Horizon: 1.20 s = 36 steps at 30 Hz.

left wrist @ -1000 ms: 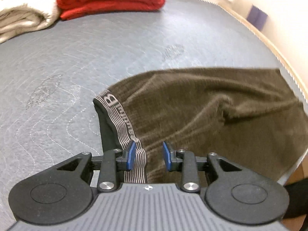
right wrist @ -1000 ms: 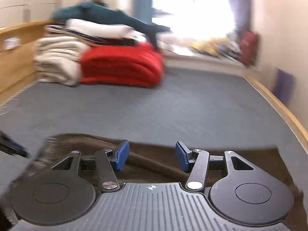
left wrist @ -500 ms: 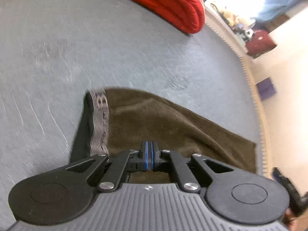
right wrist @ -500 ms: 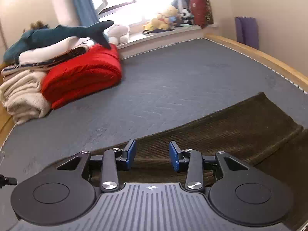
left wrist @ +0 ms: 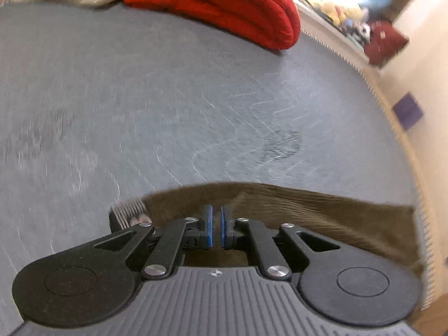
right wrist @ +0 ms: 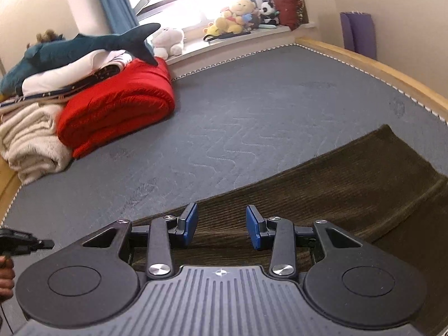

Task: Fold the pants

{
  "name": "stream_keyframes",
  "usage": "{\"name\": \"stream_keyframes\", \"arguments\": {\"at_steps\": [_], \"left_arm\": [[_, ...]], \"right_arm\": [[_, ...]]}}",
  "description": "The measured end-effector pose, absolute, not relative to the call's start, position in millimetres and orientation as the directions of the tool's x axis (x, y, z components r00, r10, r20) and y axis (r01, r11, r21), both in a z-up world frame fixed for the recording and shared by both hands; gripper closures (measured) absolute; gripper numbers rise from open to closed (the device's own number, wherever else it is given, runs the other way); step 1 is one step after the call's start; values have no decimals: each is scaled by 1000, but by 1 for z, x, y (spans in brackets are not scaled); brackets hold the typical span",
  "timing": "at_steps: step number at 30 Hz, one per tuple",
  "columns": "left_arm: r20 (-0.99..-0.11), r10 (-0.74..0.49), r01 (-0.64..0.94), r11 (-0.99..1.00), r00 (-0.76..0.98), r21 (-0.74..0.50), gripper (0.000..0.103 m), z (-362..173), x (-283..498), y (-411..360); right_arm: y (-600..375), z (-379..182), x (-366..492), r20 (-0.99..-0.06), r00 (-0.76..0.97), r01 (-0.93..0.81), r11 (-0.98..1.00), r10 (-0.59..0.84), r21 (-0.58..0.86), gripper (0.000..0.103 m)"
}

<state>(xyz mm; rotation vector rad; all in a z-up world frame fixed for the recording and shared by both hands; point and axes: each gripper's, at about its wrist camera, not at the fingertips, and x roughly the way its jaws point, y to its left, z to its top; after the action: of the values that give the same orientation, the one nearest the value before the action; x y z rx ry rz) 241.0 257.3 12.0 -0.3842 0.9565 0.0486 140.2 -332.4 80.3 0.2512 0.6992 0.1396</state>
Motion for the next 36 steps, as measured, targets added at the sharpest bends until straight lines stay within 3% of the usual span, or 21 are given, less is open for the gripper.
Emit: {"name": "stream_keyframes", "arguments": {"at_steps": [1,2,3,5,10,17,19,20,21,22,24,26,36], "left_arm": [[-806,-115,-201,939,581,-279,92,8,245,255],[-808,-112,-194,943,579,-269,82,3,250,252],[-810,-110,-185,948,577,-261,61,-4,256,250],[-815,-80,-193,954,574,-230,34,-14,265,244],[-807,-9,-177,974,591,-140,18,-37,282,240],[-836,-29,-112,988,547,-107,18,-66,296,256],[-847,-58,-94,987,529,-127,21,-74,296,258],[-844,-57,-77,990,533,-115,29,-76,295,257],[-841,-61,-46,994,538,-101,47,-74,294,254],[-836,-78,-13,995,543,-101,54,-72,292,251],[-832,-65,21,998,551,-64,81,-64,290,242],[-829,-39,49,999,558,-14,93,-55,286,234],[-794,-77,205,977,603,61,99,14,217,194]], "right_arm": [[-331,80,141,-619,757,-48,963,208,264,63],[-330,80,143,-621,757,-50,966,203,255,63],[-329,80,145,-625,755,-50,967,200,249,63],[-329,79,148,-631,749,-48,967,201,252,63],[-326,77,157,-641,739,-52,967,207,251,63],[-317,71,163,-667,720,-63,975,190,211,63],[-315,71,163,-668,721,-64,977,186,203,63],[-314,71,162,-669,720,-64,978,183,198,63],[-313,70,163,-672,719,-65,980,178,190,63],[-312,69,163,-674,718,-65,981,174,183,63],[-312,69,163,-676,719,-62,984,161,167,63],[-313,68,162,-678,720,-55,986,148,157,63],[-340,65,146,-685,723,27,986,93,163,63]]}}
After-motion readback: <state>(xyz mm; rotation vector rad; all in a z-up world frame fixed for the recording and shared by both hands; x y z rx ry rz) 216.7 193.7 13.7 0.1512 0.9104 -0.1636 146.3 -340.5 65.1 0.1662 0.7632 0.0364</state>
